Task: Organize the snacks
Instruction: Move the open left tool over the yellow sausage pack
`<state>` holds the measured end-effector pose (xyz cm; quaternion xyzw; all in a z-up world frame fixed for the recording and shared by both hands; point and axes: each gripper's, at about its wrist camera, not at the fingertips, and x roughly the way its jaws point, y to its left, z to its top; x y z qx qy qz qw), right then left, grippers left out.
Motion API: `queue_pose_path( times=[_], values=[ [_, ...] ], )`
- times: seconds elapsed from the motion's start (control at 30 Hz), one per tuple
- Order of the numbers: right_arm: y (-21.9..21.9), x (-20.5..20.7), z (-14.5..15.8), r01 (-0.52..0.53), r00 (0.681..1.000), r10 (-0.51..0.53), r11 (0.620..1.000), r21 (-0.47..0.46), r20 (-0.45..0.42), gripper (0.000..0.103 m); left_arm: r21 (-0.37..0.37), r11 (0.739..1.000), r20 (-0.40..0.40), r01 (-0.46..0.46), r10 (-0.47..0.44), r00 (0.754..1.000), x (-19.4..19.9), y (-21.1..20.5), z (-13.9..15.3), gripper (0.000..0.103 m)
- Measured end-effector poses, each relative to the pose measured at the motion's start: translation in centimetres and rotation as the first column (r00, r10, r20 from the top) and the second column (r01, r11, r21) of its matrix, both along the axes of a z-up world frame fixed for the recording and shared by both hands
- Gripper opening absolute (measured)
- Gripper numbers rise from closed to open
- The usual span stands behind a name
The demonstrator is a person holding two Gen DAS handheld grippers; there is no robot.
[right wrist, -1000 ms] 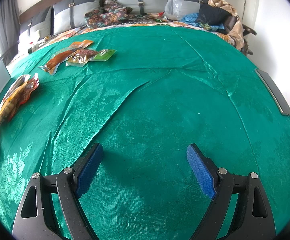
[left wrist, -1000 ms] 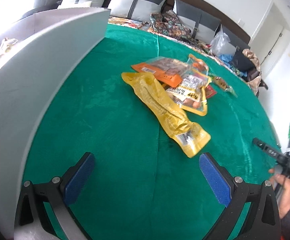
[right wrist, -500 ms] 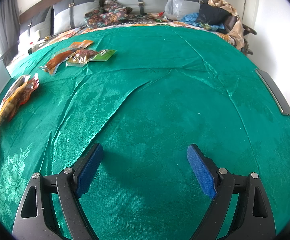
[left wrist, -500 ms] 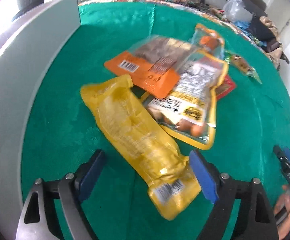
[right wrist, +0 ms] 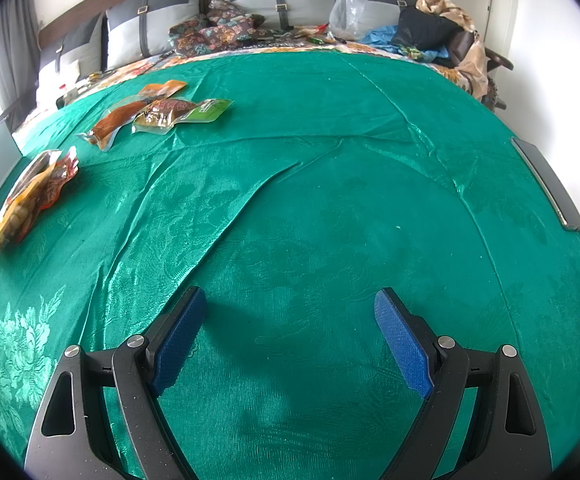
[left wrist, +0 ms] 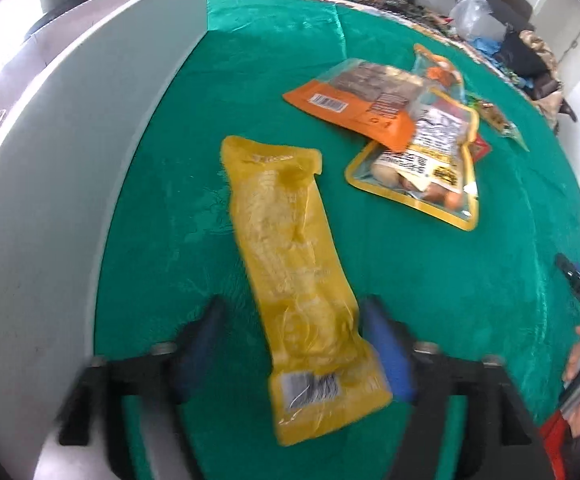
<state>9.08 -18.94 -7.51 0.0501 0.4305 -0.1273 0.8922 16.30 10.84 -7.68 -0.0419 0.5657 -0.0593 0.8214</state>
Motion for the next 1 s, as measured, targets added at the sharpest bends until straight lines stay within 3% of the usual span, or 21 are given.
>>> queue_pose_path(
  times=[0.07,0.17,0.3,0.47,1.0],
  values=[
    [0.0,0.0,0.0,0.000,1.000,0.000,1.000,0.000,0.000,0.089,0.026,1.000,0.035,-0.008,0.007,0.999,0.5,-0.5,-0.4,0.092],
    [0.0,0.0,0.0,0.000,1.000,0.000,1.000,0.000,0.000,0.089,0.129,0.991,0.078,-0.029,0.018,0.997,1.5,-1.4,-1.1,0.102],
    [0.0,0.0,0.0,0.000,1.000,0.000,1.000,0.000,0.000,0.089,0.121,0.990,0.166,-0.073,0.053,0.985,1.8,-0.7,-1.3,0.103],
    [0.0,0.0,0.0,0.000,1.000,0.000,1.000,0.000,0.000,0.089,0.116,0.991,0.240,-0.063,0.034,0.970,1.4,-0.1,-1.5,0.103],
    [0.0,0.0,0.0,-0.001,1.000,0.001,1.000,0.000,0.000,0.089,0.113,0.991,0.250,-0.067,0.037,0.968,1.5,-0.1,-1.6,0.103]
  ],
)
